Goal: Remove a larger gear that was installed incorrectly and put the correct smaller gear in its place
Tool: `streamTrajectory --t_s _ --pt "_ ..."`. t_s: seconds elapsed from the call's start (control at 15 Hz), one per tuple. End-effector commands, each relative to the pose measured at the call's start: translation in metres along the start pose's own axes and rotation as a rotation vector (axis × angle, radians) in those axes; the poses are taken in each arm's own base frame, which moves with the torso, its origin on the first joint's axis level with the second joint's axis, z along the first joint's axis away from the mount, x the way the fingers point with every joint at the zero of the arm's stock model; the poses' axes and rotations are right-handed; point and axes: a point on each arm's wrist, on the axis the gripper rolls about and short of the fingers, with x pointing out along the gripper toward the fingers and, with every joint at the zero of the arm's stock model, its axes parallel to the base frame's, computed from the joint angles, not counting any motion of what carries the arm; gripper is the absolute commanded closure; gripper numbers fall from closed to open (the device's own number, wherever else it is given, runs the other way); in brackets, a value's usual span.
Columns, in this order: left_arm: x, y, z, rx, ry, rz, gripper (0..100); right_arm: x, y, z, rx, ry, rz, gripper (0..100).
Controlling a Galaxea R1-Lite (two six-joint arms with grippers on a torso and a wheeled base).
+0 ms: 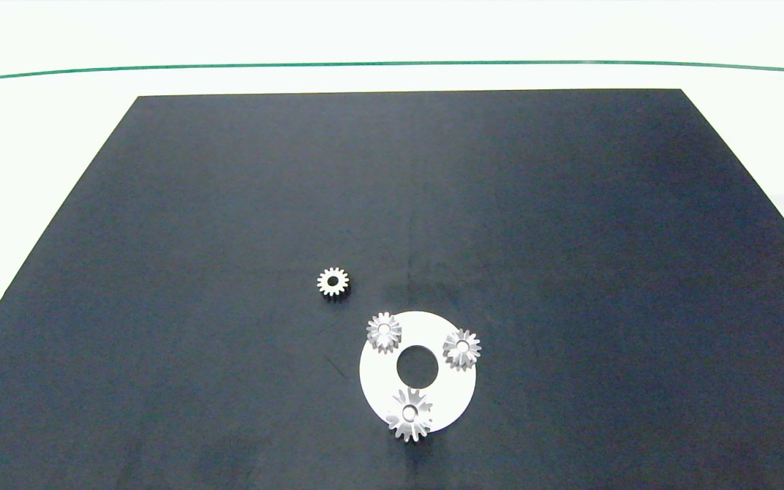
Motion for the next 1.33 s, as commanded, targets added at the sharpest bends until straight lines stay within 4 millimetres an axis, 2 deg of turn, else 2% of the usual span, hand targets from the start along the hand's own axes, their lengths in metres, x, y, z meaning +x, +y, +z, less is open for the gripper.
streamTrajectory --t_s 0.07,0.2,0.27,0.33,0.47,0.6,0.8,1.07,1.2,1.33 --pt "0.029 0.011 0.119 0.053 0.114 -0.011 0 0.000 -0.002 0.066 -0.042 0.081 0.022 0" --pt "0.065 0.017 0.185 0.052 0.153 -0.016 0 0.012 -0.002 0.107 -0.100 0.171 0.134 0" --pt "0.078 0.019 0.205 0.052 0.190 -0.018 0 0.025 -0.001 0.121 -0.114 0.210 0.194 0" --pt "0.084 0.020 0.219 0.059 0.240 -0.017 0 0.042 0.001 0.136 -0.123 0.245 0.241 0" --pt "0.082 0.022 0.229 0.079 0.345 -0.002 0 0.077 0.009 0.166 -0.148 0.286 0.350 0" --pt "0.087 0.024 0.236 0.073 0.434 0.015 0 0.112 0.030 0.183 -0.188 0.335 0.488 0" --pt "0.078 0.026 0.245 0.063 0.407 0.056 0 0.152 0.087 0.183 -0.311 0.433 0.643 0" --pt "0.059 0.025 0.254 0.063 0.329 0.069 0 0.181 0.152 0.167 -0.426 0.530 0.732 0" --pt "0.056 0.025 0.254 0.062 0.324 0.078 0 0.189 0.181 0.161 -0.468 0.555 0.770 0" --pt "0.053 0.026 0.255 0.060 0.313 0.102 0 0.185 0.204 0.159 -0.512 0.551 0.799 0"
